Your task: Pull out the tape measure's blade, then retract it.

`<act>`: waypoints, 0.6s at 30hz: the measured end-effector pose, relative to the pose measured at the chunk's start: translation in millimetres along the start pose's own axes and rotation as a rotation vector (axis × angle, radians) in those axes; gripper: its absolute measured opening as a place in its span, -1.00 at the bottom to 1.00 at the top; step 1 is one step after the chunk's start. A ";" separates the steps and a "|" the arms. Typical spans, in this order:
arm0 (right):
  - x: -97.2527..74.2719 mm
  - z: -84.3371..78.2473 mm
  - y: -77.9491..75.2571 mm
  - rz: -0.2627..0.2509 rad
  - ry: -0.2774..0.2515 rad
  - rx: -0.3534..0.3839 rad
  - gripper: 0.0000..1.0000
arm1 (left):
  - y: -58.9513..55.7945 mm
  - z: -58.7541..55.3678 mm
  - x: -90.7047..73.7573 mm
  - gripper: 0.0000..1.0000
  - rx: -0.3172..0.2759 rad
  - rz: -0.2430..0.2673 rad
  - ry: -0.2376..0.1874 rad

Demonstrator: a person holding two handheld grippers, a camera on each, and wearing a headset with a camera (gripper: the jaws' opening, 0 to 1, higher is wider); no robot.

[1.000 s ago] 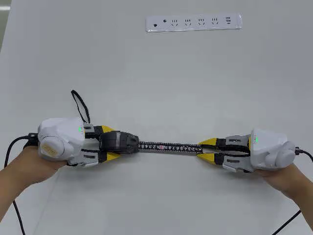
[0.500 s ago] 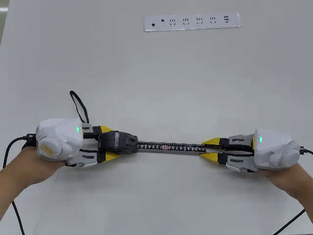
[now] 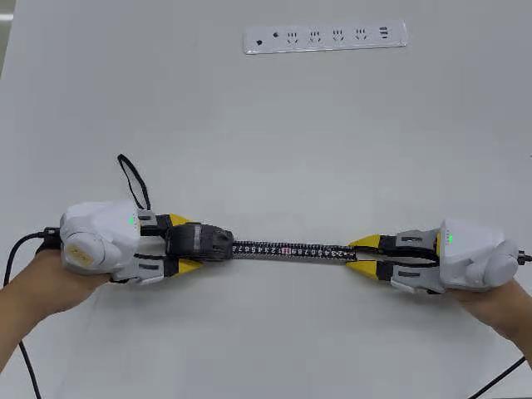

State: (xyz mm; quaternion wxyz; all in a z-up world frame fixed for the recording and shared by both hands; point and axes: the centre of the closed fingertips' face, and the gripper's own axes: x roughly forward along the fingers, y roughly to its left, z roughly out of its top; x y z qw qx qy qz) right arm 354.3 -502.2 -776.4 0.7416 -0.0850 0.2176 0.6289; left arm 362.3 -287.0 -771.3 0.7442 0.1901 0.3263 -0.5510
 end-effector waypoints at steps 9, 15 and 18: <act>-7.2 -3.8 -1.0 0.001 0.008 0.000 -0.83 | -1.1 0.9 -0.4 -0.37 0.005 0.002 0.005; -12.2 -4.4 -1.1 -0.007 0.012 0.003 -0.83 | -1.0 1.0 -0.5 -0.37 0.005 0.001 0.005; -12.9 -4.1 -1.0 -0.010 0.013 0.004 -0.83 | -0.8 0.7 -0.5 -0.37 0.004 0.001 0.006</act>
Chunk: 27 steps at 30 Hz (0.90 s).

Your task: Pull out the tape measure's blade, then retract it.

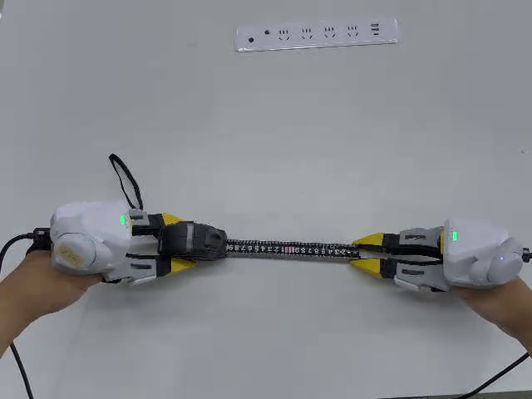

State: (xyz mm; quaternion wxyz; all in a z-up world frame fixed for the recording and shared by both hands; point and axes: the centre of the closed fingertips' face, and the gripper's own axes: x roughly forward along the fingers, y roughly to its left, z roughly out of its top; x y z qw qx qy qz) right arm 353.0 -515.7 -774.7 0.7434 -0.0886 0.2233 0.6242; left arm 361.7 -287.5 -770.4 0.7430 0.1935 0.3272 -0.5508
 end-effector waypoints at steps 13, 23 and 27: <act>-6.8 0.4 1.3 -0.007 0.003 0.005 -0.83 | 0.2 -0.3 -0.3 -0.37 0.001 0.001 0.006; -12.2 -0.8 1.6 -0.014 0.008 0.009 -0.83 | 0.6 -1.4 0.0 -0.38 -0.002 0.002 0.009; -15.9 -1.1 1.1 -0.018 0.010 0.011 -0.83 | 0.6 -1.5 0.2 -0.38 -0.007 0.003 0.010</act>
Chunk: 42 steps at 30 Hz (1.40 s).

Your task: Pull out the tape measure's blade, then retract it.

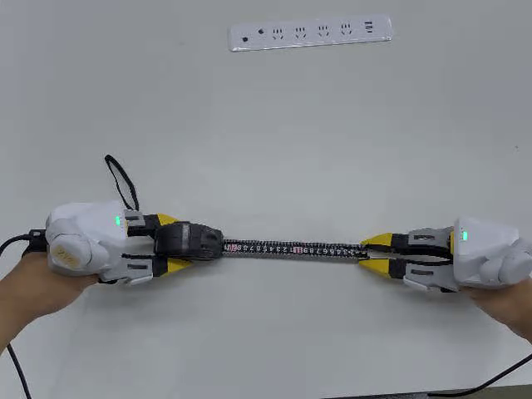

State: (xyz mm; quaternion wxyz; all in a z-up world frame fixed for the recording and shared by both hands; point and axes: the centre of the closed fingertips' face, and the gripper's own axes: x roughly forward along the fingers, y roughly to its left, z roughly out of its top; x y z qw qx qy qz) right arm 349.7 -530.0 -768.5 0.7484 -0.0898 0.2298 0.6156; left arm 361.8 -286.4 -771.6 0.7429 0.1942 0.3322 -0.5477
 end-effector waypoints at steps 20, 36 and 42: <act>-13.6 -7.7 -0.7 -0.009 0.013 0.005 -0.84 | -0.2 -1.8 0.4 -0.38 -0.002 0.003 0.007; -25.3 -14.5 -4.4 -0.018 0.021 0.009 -0.83 | -0.7 -1.9 0.3 -0.39 -0.003 0.006 0.012; -25.8 -14.3 -3.3 -0.021 0.018 0.008 -0.82 | -0.7 -1.5 0.5 -0.39 -0.004 0.007 0.014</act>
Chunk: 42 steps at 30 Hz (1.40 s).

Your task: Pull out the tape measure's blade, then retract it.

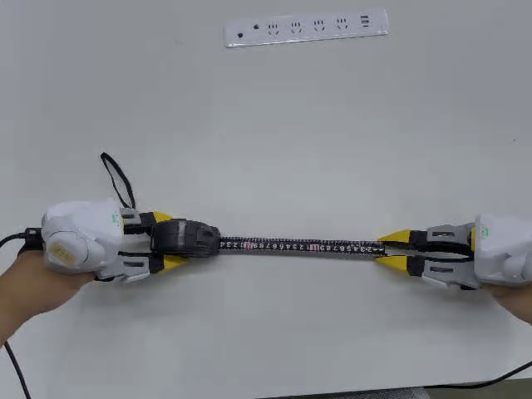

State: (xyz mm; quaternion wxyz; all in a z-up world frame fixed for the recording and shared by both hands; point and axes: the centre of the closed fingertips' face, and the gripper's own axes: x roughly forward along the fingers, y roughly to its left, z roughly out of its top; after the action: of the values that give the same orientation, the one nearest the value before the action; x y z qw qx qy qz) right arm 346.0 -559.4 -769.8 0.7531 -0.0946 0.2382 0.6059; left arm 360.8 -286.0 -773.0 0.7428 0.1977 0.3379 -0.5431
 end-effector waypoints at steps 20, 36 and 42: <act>0.8 0.2 1.8 0.005 0.003 0.012 -0.75 | 0.6 -0.4 0.5 -0.38 0.015 0.005 0.005; 1.8 -0.4 1.4 -0.006 0.008 0.024 -0.73 | 0.7 -0.9 0.3 -0.37 0.027 0.014 0.016; 2.0 -0.6 1.2 -0.013 0.011 0.032 -0.70 | 1.6 -2.5 -0.3 -0.36 0.010 0.029 0.027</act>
State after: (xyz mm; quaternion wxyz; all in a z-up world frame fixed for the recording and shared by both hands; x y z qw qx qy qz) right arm 345.1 -557.7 -771.1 0.7571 -0.0874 0.2513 0.5966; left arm 361.6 -283.6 -774.6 0.7449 0.2136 0.3421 -0.5314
